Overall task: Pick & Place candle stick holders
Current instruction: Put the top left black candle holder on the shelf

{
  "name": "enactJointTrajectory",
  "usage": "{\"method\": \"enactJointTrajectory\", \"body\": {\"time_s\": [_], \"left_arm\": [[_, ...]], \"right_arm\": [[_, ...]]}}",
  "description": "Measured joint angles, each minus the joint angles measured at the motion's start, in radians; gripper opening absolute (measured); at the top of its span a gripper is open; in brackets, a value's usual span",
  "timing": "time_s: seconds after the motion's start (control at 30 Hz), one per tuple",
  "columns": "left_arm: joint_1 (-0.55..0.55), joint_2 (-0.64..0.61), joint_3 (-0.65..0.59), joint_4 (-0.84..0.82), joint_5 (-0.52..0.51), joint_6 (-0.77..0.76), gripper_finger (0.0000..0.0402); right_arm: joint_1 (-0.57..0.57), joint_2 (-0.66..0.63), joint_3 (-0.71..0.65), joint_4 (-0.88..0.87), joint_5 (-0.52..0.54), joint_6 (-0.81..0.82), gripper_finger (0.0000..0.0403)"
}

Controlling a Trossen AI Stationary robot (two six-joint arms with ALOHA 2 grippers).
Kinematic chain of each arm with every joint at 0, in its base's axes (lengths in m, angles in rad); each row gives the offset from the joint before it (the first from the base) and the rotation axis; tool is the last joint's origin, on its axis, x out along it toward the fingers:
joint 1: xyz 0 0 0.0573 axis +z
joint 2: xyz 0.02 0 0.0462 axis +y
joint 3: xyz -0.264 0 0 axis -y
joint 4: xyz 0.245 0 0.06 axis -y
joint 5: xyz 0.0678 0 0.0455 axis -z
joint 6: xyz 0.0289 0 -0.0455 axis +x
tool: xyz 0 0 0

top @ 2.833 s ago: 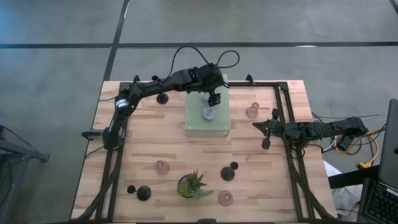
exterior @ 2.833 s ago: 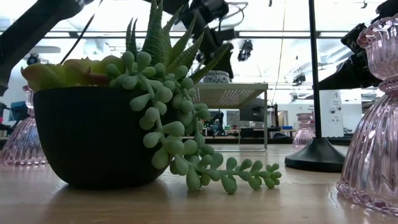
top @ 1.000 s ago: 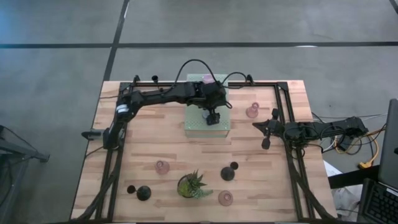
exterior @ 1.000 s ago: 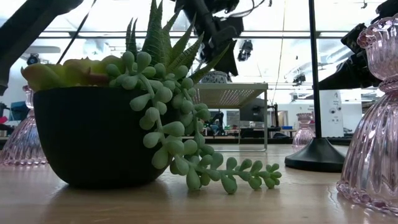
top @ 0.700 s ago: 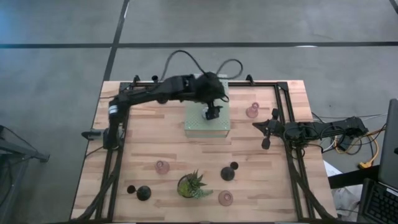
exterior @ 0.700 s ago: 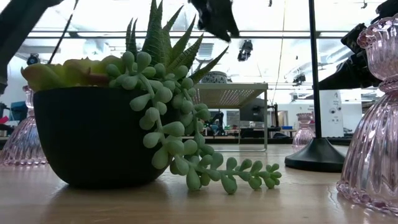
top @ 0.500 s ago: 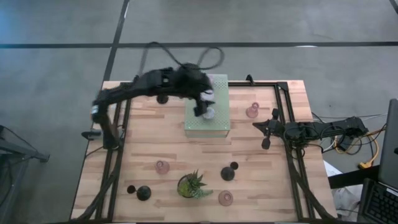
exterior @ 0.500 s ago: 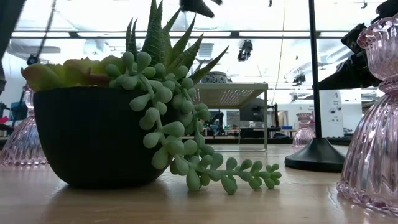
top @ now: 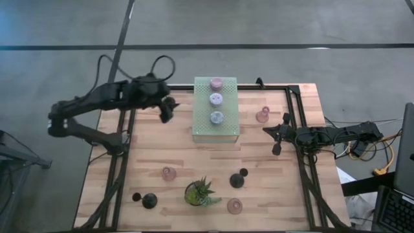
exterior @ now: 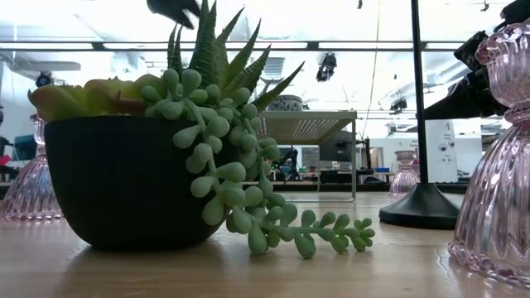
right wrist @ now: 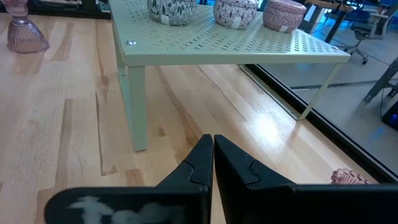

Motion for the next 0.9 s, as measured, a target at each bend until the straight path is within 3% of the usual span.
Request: {"method": "enactJointTrajectory", "body": {"time_s": [0.47, 0.63, 0.77, 0.83, 0.9], "left_arm": [[-0.001, -0.315, -0.362, -0.109, -0.055, -0.202, 0.0351], [-0.001, -0.446, -0.452, -0.113, 0.154, -0.290, 0.0351], [-0.001, -0.531, -0.493, -0.113, 0.370, -0.250, 0.0351], [-0.001, -0.562, -0.511, -0.113, 0.422, -0.221, 0.0351], [-0.001, -0.576, -0.527, -0.113, 0.392, -0.192, 0.0351]], "right_arm": [[0.000, 0.000, 0.000, 0.000, 0.000, 0.000, 0.0008], [0.000, 0.000, 0.000, 0.000, 0.000, 0.000, 0.0008], [0.000, 0.000, 0.000, 0.000, 0.000, 0.000, 0.0009], [0.000, 0.000, 0.000, 0.000, 0.000, 0.000, 0.0009], [0.000, 0.000, 0.000, 0.000, 0.000, 0.000, 0.0009]]}}
